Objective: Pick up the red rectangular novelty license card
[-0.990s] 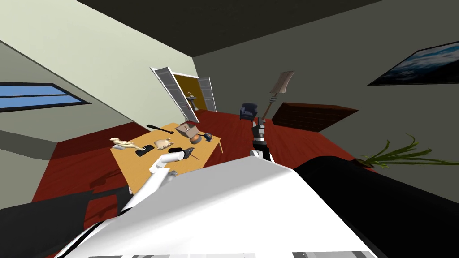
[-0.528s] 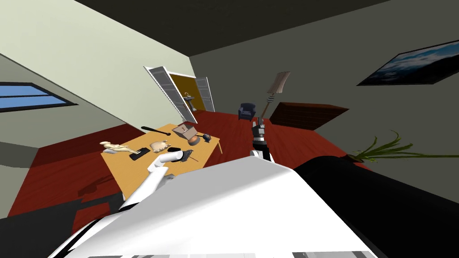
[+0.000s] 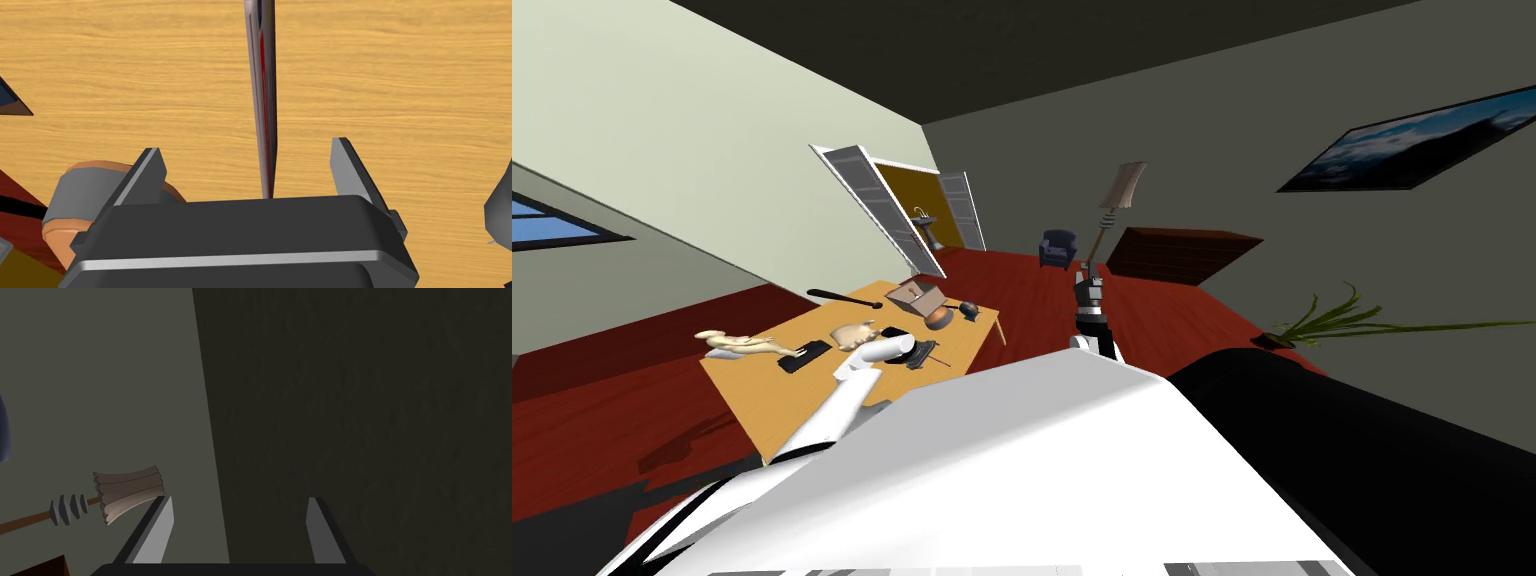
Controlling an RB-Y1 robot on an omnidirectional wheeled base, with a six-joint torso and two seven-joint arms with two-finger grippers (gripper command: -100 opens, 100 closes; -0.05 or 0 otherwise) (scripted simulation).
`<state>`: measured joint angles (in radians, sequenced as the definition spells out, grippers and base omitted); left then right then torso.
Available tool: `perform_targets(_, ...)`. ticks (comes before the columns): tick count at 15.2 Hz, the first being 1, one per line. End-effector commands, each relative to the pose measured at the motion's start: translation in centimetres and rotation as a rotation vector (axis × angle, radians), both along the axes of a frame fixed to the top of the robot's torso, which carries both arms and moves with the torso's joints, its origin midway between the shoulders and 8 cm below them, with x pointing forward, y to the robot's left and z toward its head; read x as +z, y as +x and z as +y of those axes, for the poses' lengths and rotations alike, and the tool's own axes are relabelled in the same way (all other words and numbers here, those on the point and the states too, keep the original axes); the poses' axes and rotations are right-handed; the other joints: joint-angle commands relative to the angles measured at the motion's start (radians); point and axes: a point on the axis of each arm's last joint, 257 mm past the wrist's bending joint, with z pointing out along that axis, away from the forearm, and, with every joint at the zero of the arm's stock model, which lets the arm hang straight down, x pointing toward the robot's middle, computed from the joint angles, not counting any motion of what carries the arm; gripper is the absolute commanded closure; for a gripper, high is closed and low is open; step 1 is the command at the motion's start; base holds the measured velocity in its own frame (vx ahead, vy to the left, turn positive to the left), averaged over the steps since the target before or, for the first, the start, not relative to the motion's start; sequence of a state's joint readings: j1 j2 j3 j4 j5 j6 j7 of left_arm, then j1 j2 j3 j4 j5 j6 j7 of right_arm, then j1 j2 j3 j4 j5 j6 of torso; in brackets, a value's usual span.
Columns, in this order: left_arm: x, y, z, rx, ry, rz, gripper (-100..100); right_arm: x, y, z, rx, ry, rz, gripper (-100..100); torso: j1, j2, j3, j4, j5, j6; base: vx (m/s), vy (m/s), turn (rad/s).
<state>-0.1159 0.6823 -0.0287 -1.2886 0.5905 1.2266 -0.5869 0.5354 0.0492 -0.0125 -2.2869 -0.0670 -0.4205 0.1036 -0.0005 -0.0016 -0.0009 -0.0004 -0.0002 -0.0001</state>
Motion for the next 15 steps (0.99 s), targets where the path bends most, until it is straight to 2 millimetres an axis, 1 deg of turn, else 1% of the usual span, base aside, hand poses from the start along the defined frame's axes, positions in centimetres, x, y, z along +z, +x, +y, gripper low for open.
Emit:
perform_targets(1, -0.1, -1.2, 0.4, 0.01, -0.009, 0.055, -100, 0.0, 0.0, 0.0, 0.0, 0.0, 0.0, 0, 0.0, 0.0, 0.0, 0.0, 0.0, 0.0, 0.015, 0.004, -0.077)
perform_targets(2, -0.1, -1.2, 0.4, 0.01, -0.009, 0.055, -100, 0.0, 0.0, 0.0, 0.0, 0.0, 0.0, 0, 0.0, 0.0, 0.0, 0.0, 0.0, 0.0, 0.015, 0.005, -0.062)
perform_targets(4, -0.2, -2.4, 0.8, 0.02, -0.02, 0.107, -100, 0.0, 0.0, 0.0, 0.0, 0.0, 0.0, 0, 0.0, 0.0, 0.0, 0.0, 0.0, 0.0, 0.015, 0.003, -0.08)
perform_targets(6, -0.2, -3.0, 1.0, 0.027, -0.027, 0.136, -100, 0.0, 0.0, 0.0, 0.0, 0.0, 0.0, 0, 0.0, 0.0, 0.0, 0.0, 0.0, 0.0, 0.016, 0.003, -0.097)
perform_targets(7, -0.2, -2.4, 0.8, 0.023, -0.023, 0.115, -100, 0.0, 0.0, 0.0, 0.0, 0.0, 0.0, 0, 0.0, 0.0, 0.0, 0.0, 0.0, 0.0, 0.008, 0.003, -0.021)
perform_targets(8, -1.5, -3.0, 0.4, 0.026, -0.024, 0.12, -100, 0.0, 0.0, 0.0, 0.0, 0.0, 0.0, 0, 0.0, 0.0, 0.0, 0.0, 0.0, 0.0, 0.014, 0.026, -0.009)
perform_targets(11, -2.7, -3.4, -0.1, 0.027, -0.025, 0.119, -100, 0.0, 0.0, 0.0, 0.0, 0.0, 0.0, 0, 0.002, 0.0, 0.0, 0.0, 0.001, 0.0, 0.024, 0.043, -0.016)
perform_targets(12, -2.1, -3.3, 0.1, 0.026, -0.025, 0.122, -100, 0.0, 0.0, 0.0, 0.0, 0.0, 0.0, 0, 0.003, 0.0, 0.0, 0.0, 0.001, 0.0, 0.015, 0.027, -0.007)
perform_targets(13, -2.2, -3.3, 0.1, 0.026, -0.025, 0.12, 100, 0.0, 0.0, 0.0, 0.0, 0.0, 0.0, 0, 0.002, 0.0, 0.0, 0.0, 0.001, 0.0, 0.005, 0.01, -0.002)
perform_targets(15, -2.2, -3.3, 0.1, 0.027, -0.025, 0.12, 100, 0.0, 0.0, 0.0, 0.0, 0.0, 0.0, 0, 0.001, 0.001, 0.0, 0.0, 0.0, 0.0, 0.001, 0.005, 0.009)
